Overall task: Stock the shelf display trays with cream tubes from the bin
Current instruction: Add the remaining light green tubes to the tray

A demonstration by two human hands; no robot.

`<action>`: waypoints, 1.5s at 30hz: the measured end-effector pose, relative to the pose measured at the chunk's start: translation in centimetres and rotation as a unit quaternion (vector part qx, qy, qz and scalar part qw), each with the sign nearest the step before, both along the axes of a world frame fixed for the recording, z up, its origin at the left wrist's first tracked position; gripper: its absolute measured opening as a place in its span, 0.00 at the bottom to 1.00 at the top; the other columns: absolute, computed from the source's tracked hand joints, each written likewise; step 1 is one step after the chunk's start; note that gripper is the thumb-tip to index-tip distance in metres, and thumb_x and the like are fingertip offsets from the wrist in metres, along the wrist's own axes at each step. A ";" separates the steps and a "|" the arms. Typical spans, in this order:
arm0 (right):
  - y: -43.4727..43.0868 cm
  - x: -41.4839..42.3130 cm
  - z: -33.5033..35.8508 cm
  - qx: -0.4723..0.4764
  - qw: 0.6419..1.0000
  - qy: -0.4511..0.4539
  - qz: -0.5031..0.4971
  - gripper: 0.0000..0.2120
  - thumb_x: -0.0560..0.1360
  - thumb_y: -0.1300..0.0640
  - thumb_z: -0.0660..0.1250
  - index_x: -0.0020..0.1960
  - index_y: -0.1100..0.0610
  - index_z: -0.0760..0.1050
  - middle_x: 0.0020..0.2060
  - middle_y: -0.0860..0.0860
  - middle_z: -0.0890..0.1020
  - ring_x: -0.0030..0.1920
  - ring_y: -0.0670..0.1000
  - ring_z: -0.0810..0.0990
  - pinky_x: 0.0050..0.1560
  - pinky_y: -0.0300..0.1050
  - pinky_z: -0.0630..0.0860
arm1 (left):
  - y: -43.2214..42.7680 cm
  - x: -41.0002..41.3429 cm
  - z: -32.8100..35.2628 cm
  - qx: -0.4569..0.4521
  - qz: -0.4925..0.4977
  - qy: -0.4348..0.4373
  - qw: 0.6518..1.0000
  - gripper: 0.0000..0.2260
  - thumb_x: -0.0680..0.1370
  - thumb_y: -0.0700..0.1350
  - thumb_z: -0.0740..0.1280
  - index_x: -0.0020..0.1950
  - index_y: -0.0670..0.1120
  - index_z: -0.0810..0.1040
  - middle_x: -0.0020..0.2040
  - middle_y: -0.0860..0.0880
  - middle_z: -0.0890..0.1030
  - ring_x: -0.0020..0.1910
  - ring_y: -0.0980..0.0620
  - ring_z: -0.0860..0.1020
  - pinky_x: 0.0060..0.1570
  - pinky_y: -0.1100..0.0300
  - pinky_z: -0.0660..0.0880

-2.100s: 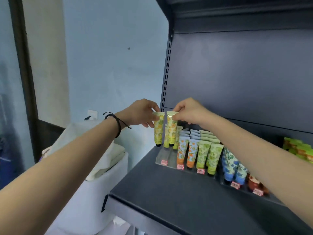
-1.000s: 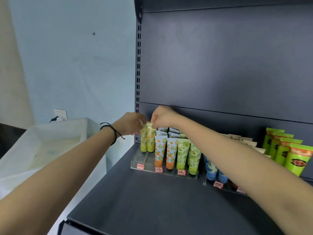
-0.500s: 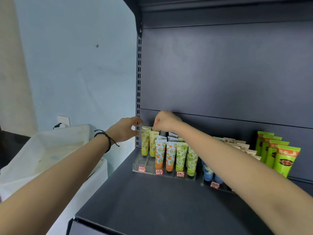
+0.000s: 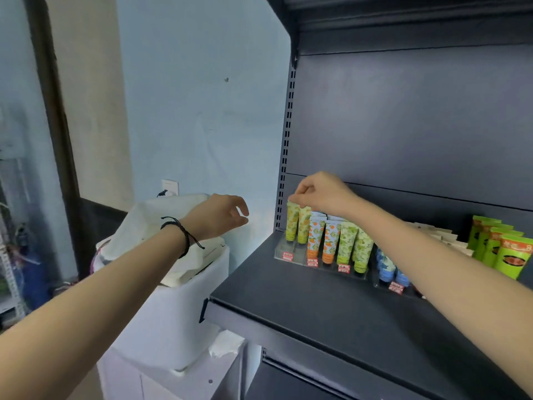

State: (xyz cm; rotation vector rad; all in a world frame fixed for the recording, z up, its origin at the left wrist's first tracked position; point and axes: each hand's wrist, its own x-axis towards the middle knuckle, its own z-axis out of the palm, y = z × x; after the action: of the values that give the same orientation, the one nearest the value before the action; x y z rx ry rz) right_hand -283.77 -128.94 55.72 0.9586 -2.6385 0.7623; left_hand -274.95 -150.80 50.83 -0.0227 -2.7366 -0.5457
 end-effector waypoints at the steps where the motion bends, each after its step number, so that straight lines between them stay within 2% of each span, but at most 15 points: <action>1: -0.3 1.2 -0.3 0.006 1.000 0.001 0.012 0.09 0.72 0.47 0.71 0.41 0.53 0.81 0.34 0.45 0.83 0.32 0.43 0.77 0.41 0.42 0.75 | -0.2 1.3 -0.2 -0.007 0.003 0.000 1.000 0.02 0.76 0.49 0.65 0.45 0.53 0.76 0.43 0.54 0.81 0.47 0.52 0.79 0.51 0.53 0.76; 5: -2.0 6.4 -2.5 0.035 0.997 -0.007 0.070 0.10 0.72 0.44 0.71 0.41 0.51 0.81 0.34 0.45 0.83 0.32 0.42 0.78 0.36 0.40 0.75 | -1.3 6.8 -1.6 -0.077 0.035 -0.037 0.996 0.07 0.77 0.53 0.63 0.43 0.52 0.75 0.40 0.59 0.76 0.46 0.54 0.75 0.48 0.56 0.74; 10: -4.9 12.4 -7.7 0.116 0.984 -0.006 0.138 0.15 0.71 0.37 0.67 0.41 0.48 0.80 0.38 0.47 0.83 0.43 0.48 0.81 0.48 0.52 0.79 | -3.1 14.4 -5.9 -0.173 0.070 -0.150 0.971 0.14 0.76 0.62 0.59 0.46 0.53 0.76 0.51 0.54 0.80 0.52 0.51 0.76 0.49 0.55 0.72; 13: -6.9 16.2 -12.0 0.184 0.966 -0.018 0.178 0.16 0.73 0.36 0.66 0.39 0.48 0.77 0.37 0.46 0.82 0.42 0.48 0.80 0.46 0.50 0.78 | -4.3 19.1 -10.2 -0.188 0.083 -0.213 0.955 0.16 0.76 0.65 0.56 0.48 0.56 0.76 0.52 0.54 0.79 0.52 0.51 0.76 0.48 0.55 0.72; 17: -9.5 20.4 -19.0 0.261 0.936 -0.029 0.234 0.20 0.74 0.34 0.61 0.39 0.50 0.76 0.35 0.46 0.80 0.38 0.47 0.77 0.38 0.45 0.72 | -5.5 24.6 -17.5 -0.174 0.100 -0.296 0.934 0.21 0.77 0.65 0.53 0.50 0.53 0.78 0.51 0.53 0.80 0.48 0.49 0.77 0.44 0.57 0.71; 22: -11.9 24.2 -32.3 0.348 0.879 -0.100 0.310 0.27 0.76 0.33 0.56 0.29 0.52 0.66 0.27 0.49 0.72 0.29 0.48 0.70 0.32 0.45 0.64 | -5.5 30.3 -29.9 -0.085 0.101 -0.389 0.912 0.21 0.79 0.62 0.53 0.56 0.50 0.78 0.55 0.51 0.80 0.54 0.48 0.77 0.49 0.54 0.72; 25: -12.3 25.6 -42.1 0.394 0.838 -0.164 0.340 0.24 0.76 0.33 0.55 0.37 0.50 0.75 0.34 0.47 0.77 0.36 0.48 0.75 0.36 0.45 0.67 | -5.0 32.7 -39.2 -0.029 0.115 -0.441 0.889 0.22 0.79 0.61 0.55 0.55 0.47 0.79 0.54 0.48 0.79 0.54 0.46 0.77 0.48 0.54 0.72; 27: -12.2 26.6 -48.6 0.419 0.810 -0.212 0.351 0.22 0.76 0.32 0.54 0.38 0.47 0.74 0.35 0.46 0.76 0.38 0.48 0.75 0.38 0.45 0.68 | -4.2 34.1 -45.9 0.028 0.134 -0.477 0.868 0.21 0.78 0.61 0.57 0.56 0.47 0.79 0.55 0.47 0.79 0.55 0.45 0.77 0.48 0.53 0.72; 31: -11.2 28.0 -59.8 0.451 0.777 -0.287 0.334 0.23 0.77 0.36 0.58 0.46 0.55 0.78 0.35 0.47 0.77 0.40 0.50 0.77 0.39 0.43 0.68 | -1.4 36.5 -57.7 0.172 0.194 -0.505 0.823 0.13 0.77 0.54 0.62 0.54 0.46 0.78 0.57 0.48 0.77 0.57 0.47 0.75 0.52 0.55 0.72; 33: -10.5 28.2 -64.6 0.450 0.772 -0.316 0.318 0.21 0.76 0.37 0.60 0.45 0.54 0.77 0.36 0.47 0.76 0.42 0.50 0.77 0.40 0.43 0.69 | 0.3 37.1 -62.0 0.280 0.229 -0.493 0.791 0.07 0.77 0.49 0.63 0.46 0.46 0.75 0.47 0.49 0.75 0.49 0.50 0.72 0.47 0.59 0.70; 34: -10.3 28.2 -66.8 0.446 0.772 -0.329 0.311 0.19 0.76 0.38 0.61 0.44 0.53 0.77 0.36 0.46 0.76 0.43 0.50 0.77 0.39 0.42 0.68 | 1.0 37.2 -64.0 0.331 0.263 -0.480 0.769 0.06 0.77 0.47 0.64 0.46 0.45 0.75 0.44 0.50 0.73 0.46 0.51 0.71 0.45 0.60 0.71; 36: -10.2 28.2 -71.2 0.425 0.771 -0.370 0.296 0.16 0.75 0.39 0.63 0.40 0.52 0.74 0.34 0.45 0.76 0.41 0.49 0.77 0.35 0.41 0.65 | 2.3 37.3 -67.9 0.433 0.346 -0.435 0.710 0.11 0.77 0.46 0.66 0.56 0.43 0.74 0.48 0.50 0.73 0.47 0.52 0.72 0.41 0.66 0.71; 38: -10.4 28.2 -75.3 0.396 0.776 -0.407 0.273 0.16 0.74 0.40 0.64 0.41 0.53 0.74 0.36 0.46 0.79 0.41 0.50 0.78 0.34 0.42 0.66 | 3.2 37.0 -71.8 0.510 0.413 -0.382 0.650 0.18 0.77 0.46 0.67 0.64 0.42 0.69 0.55 0.48 0.75 0.51 0.49 0.75 0.46 0.63 0.74; 42: -10.9 28.4 -82.7 0.368 0.787 -0.447 0.211 0.15 0.74 0.41 0.65 0.45 0.52 0.77 0.40 0.46 0.82 0.43 0.49 0.80 0.39 0.44 0.74 | 4.4 36.2 -77.3 0.549 0.486 -0.333 0.593 0.23 0.76 0.43 0.66 0.69 0.45 0.63 0.63 0.46 0.73 0.60 0.46 0.74 0.58 0.57 0.71; 45: -11.5 29.1 -87.7 0.351 0.787 -0.477 0.173 0.14 0.73 0.42 0.67 0.50 0.52 0.78 0.46 0.46 0.82 0.46 0.48 0.80 0.43 0.44 0.76 | 4.6 36.1 -81.4 0.545 0.518 -0.327 0.573 0.18 0.78 0.42 0.61 0.67 0.48 0.63 0.63 0.47 0.72 0.57 0.47 0.73 0.56 0.58 0.70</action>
State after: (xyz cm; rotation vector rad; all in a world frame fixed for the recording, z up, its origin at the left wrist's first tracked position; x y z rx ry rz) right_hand -254.68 -140.47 -31.93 1.5942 -3.8572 0.3123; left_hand -238.84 -146.17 -30.59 2.2128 -1.7260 -1.8582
